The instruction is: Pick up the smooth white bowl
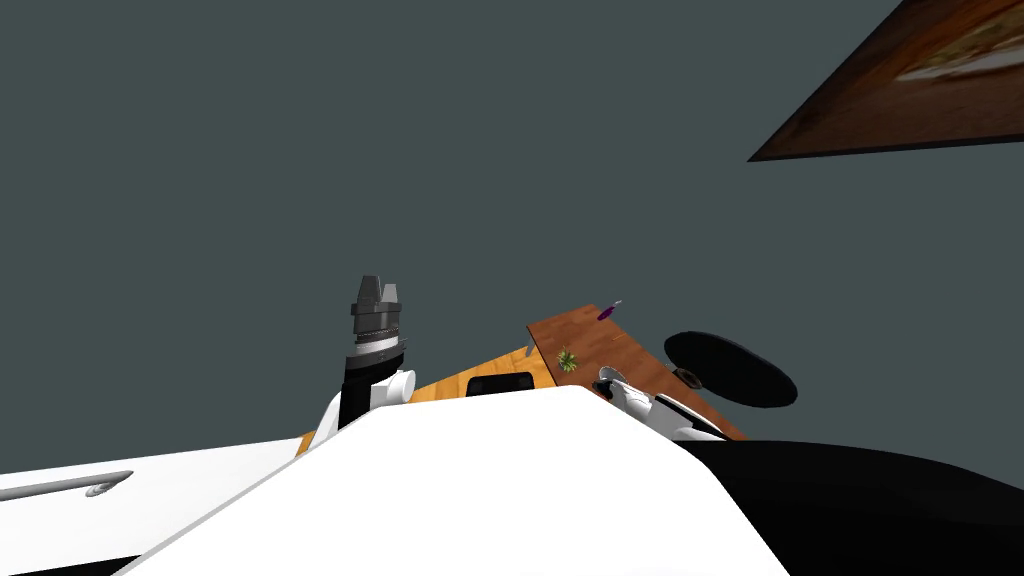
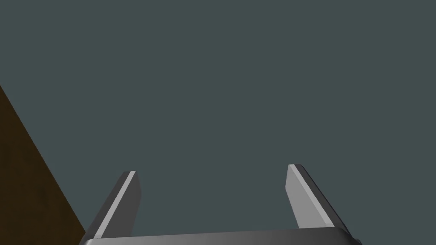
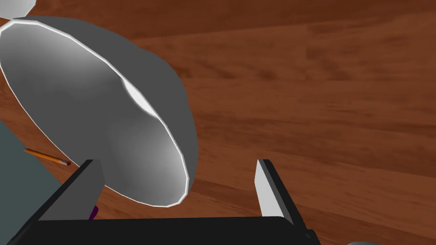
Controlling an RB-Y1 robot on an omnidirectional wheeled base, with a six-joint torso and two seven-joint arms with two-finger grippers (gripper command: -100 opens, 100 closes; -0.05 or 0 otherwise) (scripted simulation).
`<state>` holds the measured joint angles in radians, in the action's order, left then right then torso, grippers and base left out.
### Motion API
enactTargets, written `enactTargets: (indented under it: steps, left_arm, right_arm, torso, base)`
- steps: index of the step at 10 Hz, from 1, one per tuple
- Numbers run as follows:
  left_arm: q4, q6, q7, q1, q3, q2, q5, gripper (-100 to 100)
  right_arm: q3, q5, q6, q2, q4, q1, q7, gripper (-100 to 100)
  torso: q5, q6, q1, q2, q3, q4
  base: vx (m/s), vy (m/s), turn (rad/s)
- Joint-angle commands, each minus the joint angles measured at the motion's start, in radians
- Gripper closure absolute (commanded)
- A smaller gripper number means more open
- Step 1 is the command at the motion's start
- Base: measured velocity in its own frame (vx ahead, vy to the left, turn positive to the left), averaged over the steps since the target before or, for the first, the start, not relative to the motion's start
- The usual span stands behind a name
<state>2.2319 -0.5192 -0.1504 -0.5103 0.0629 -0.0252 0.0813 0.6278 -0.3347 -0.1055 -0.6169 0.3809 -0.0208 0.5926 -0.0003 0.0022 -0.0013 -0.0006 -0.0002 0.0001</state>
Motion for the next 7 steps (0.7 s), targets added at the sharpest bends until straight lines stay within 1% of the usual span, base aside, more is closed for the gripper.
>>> enactTargets:
  steps: [1, 2, 3, 4, 5, 6, 7]
  left_arm:
    - [0.000, 0.000, 0.000, 0.000, 0.000, 0.000, 0.000, 0]
    - [0.000, 0.000, 0.000, 0.000, 0.000, 0.000, 0.000, 0]
    - [0.000, 0.000, 0.000, 0.000, 0.000, 0.000, 0.000, 0]
    - [0.000, 0.000, 0.000, 0.000, 0.000, 0.000, 0.000, 0]
    - [0.000, 0.000, 0.000, 0.000, 0.000, 0.000, 0.000, 0]
    - [0.000, 0.000, 0.000, 0.000, 0.000, 0.000, 0.000, 0]
    - [0.000, 0.000, 0.000, 0.000, 0.000, 0.000, 0.000, 0]
  right_arm:
    - [0.000, 0.000, 0.000, 0.000, 0.000, 0.000, 0.000, 0]
    - [0.016, -0.022, -0.023, -0.002, 0.021, 0.025, -0.050, -100]
    - [0.016, -0.022, -0.023, -0.002, 0.021, 0.025, -0.068, -100]
    - [0.031, -0.046, -0.046, -0.003, 0.041, 0.050, -0.101, -100]
    - [0.031, -0.046, -0.046, -0.003, 0.041, 0.050, -0.127, -100]
    - [0.046, -0.069, -0.068, -0.004, 0.061, 0.076, -0.159, -100]
    - [0.046, -0.049, -0.068, -0.004, 0.061, 0.076, -0.174, -100]
  torso:
    - [0.000, 0.000, 0.000, 0.000, 0.000, 0.000]
    - [0.000, 0.000, 0.000, 0.000, 0.000, 0.000]
    - [0.000, -0.001, -0.001, 0.000, 0.000, 0.000]
    - [0.000, 0.000, -0.002, 0.001, 0.000, 0.000]
    - [-0.001, -0.001, -0.003, 0.001, 0.001, 0.000]
    - [-0.001, 0.000, -0.003, 0.001, 0.000, 0.000]
    - [-0.001, 0.000, -0.003, 0.001, 0.001, 0.000]
  base:
    - [0.000, 0.000, 0.000]
    - [-0.012, -0.020, 0.208]
    - [-0.011, -0.029, 0.157]
    - [-0.017, -0.042, 0.247]
    - [-0.015, -0.041, 0.097]
    - [-0.016, -0.032, 0.203]
    - [-0.020, -0.031, 0.112]
